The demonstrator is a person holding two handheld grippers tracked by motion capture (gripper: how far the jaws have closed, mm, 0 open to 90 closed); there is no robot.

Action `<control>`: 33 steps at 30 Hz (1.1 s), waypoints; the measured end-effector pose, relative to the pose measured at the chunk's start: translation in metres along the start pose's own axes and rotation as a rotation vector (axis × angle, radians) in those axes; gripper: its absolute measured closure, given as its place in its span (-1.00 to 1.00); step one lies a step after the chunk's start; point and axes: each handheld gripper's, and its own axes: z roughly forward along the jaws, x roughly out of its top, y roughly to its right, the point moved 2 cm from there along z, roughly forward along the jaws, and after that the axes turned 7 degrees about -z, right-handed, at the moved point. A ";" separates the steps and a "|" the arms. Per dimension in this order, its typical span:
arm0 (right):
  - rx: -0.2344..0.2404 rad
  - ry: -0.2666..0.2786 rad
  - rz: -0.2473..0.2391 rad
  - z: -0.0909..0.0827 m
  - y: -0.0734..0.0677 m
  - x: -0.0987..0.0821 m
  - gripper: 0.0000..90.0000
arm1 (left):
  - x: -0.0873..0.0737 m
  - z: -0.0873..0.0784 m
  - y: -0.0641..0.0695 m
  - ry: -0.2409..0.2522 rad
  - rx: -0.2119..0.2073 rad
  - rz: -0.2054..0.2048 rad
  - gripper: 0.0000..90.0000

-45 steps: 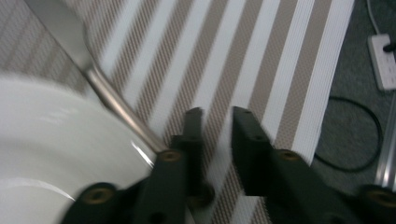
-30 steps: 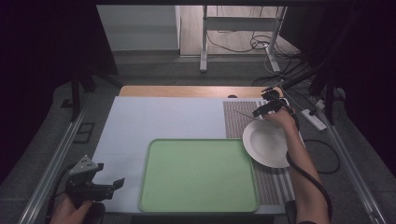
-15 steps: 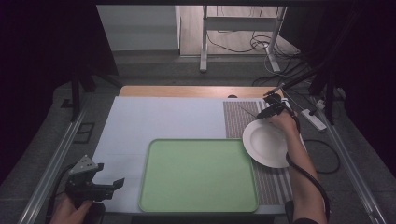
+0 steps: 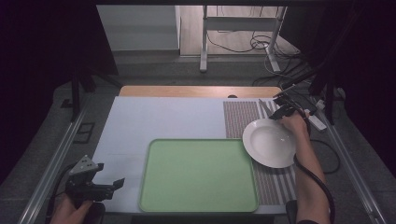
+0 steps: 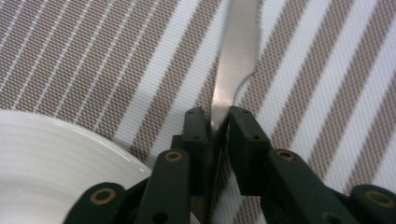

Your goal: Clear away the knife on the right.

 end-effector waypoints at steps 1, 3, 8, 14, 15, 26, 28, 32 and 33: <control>-0.001 -0.008 0.008 -0.001 0.001 -0.001 0.80 | 0.000 0.000 0.000 0.000 0.000 0.000 -0.90; -0.005 -0.023 -0.027 -0.002 0.002 -0.004 0.80 | 0.000 0.000 0.000 0.001 -0.001 -0.001 -0.90; -0.020 -0.017 -0.016 -0.009 0.008 -0.008 0.80 | 0.000 0.000 0.000 0.001 0.000 0.000 -0.90; -0.033 0.002 -0.001 -0.021 0.012 -0.010 0.80 | 0.000 0.000 0.000 0.002 -0.001 -0.002 -0.90; -0.039 0.000 -0.005 -0.024 0.013 -0.010 0.80 | 0.000 0.000 0.000 0.001 0.000 -0.001 -0.90; -0.049 0.027 0.018 -0.045 0.024 -0.021 0.80 | 0.000 0.000 0.000 -0.001 0.000 -0.001 -0.90; -0.048 0.026 0.015 -0.051 0.025 -0.021 0.80 | 0.000 0.000 0.000 -0.001 0.000 -0.004 -0.91; -0.041 0.035 0.014 -0.059 0.025 -0.023 0.80 | 0.000 0.000 -0.001 -0.002 -0.002 -0.009 -0.91; -0.047 0.035 0.013 -0.061 0.025 -0.023 0.80 | 0.000 0.000 -0.001 -0.003 -0.001 -0.007 -0.91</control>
